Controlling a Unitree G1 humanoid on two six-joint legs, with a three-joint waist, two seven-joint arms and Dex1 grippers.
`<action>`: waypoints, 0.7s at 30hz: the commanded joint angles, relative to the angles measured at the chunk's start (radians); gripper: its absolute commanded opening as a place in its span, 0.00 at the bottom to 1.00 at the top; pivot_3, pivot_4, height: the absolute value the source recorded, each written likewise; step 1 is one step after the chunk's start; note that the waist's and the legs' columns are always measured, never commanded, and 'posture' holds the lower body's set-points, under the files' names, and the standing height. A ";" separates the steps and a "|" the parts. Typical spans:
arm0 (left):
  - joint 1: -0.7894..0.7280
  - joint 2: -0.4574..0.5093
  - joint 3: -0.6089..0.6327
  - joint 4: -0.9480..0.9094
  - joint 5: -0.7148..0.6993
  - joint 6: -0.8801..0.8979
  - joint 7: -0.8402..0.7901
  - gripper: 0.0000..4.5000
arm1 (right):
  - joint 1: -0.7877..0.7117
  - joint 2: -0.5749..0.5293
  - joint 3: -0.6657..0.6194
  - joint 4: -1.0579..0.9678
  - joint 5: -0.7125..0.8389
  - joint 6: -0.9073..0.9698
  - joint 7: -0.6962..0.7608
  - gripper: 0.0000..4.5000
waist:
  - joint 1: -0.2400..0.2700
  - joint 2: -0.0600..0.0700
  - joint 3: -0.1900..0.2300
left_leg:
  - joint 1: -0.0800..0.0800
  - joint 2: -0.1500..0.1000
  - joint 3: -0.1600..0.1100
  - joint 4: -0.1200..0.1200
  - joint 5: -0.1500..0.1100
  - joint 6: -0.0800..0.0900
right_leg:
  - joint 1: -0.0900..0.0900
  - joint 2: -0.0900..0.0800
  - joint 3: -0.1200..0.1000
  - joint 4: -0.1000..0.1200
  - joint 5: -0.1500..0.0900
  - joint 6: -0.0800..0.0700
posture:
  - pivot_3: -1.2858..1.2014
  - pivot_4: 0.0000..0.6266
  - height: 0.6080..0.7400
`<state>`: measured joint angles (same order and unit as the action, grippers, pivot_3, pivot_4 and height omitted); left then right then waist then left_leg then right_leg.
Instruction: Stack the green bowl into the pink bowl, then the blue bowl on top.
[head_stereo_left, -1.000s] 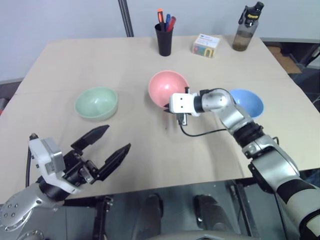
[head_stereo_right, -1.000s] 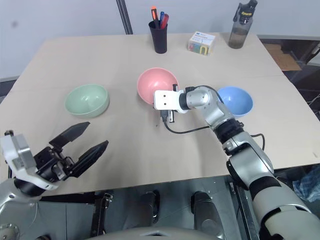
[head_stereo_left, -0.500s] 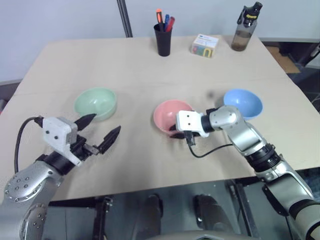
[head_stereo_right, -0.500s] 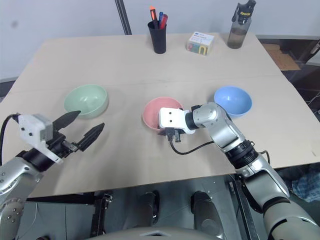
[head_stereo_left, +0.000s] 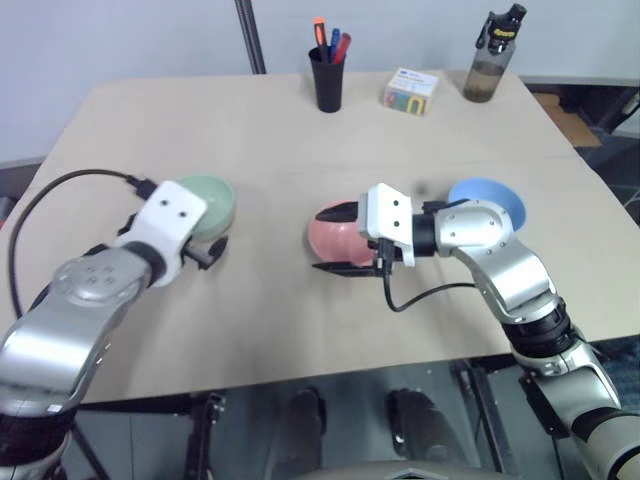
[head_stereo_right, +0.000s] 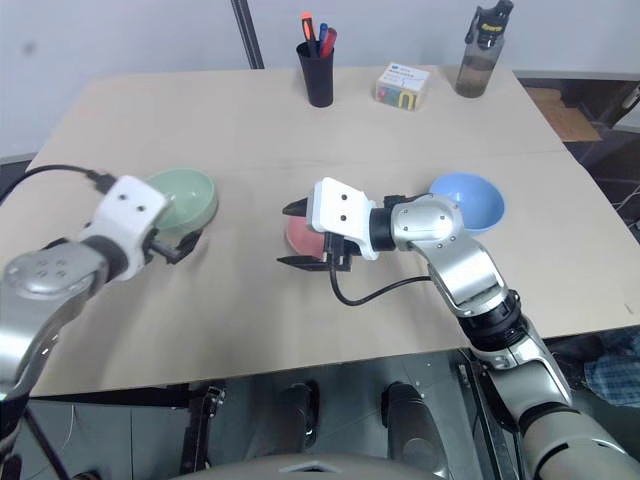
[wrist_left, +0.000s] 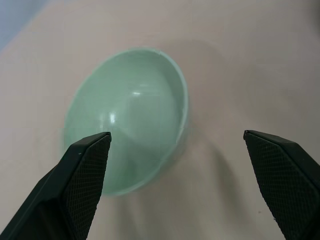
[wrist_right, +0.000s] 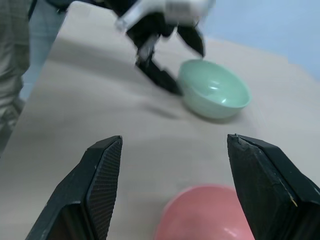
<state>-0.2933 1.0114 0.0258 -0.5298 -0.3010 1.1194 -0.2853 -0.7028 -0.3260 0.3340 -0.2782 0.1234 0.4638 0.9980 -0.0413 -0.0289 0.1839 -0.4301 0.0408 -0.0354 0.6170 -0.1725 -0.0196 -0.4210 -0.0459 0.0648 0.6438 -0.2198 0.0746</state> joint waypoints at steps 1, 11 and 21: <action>-0.138 0.016 -0.151 0.105 0.084 0.030 -0.030 1.00 | -0.021 0.004 -0.025 -0.027 -0.008 -0.012 -0.063 0.78 | 0.001 0.000 0.000 | 0.000 0.000 0.000 0.000 0.000 0.000 | 0.000 0.000 0.000 0.000 0.001 0.001 | 0.52 0.24 1.00; -0.293 -0.021 -0.295 0.263 0.195 -0.033 -0.114 0.23 | 0.010 -0.043 -0.046 -0.074 -0.003 0.017 -0.151 0.79 | 0.001 0.000 0.000 | -0.003 0.000 0.000 -0.001 0.000 0.000 | -0.003 0.000 0.000 0.000 0.002 -0.002 | 0.52 0.24 1.00; -0.273 0.026 -0.247 0.196 0.147 -0.172 -0.341 0.00 | 0.057 -0.125 -0.100 -0.091 0.012 0.033 -0.175 0.79 | 0.002 -0.001 0.000 | -0.003 0.000 0.000 -0.001 0.000 0.000 | -0.003 0.000 0.000 0.000 0.002 -0.002 | 0.52 0.24 1.00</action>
<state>-0.5570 0.9995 -0.2608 -0.2845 -0.1337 0.9665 -0.5555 -0.6482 -0.4357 0.2803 -0.3223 0.1257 0.4987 0.8372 -0.0396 -0.0297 0.1842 -0.4334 0.0408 -0.0352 0.6160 -0.1725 -0.0196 -0.4237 -0.0458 0.0651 0.6435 -0.2176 0.0727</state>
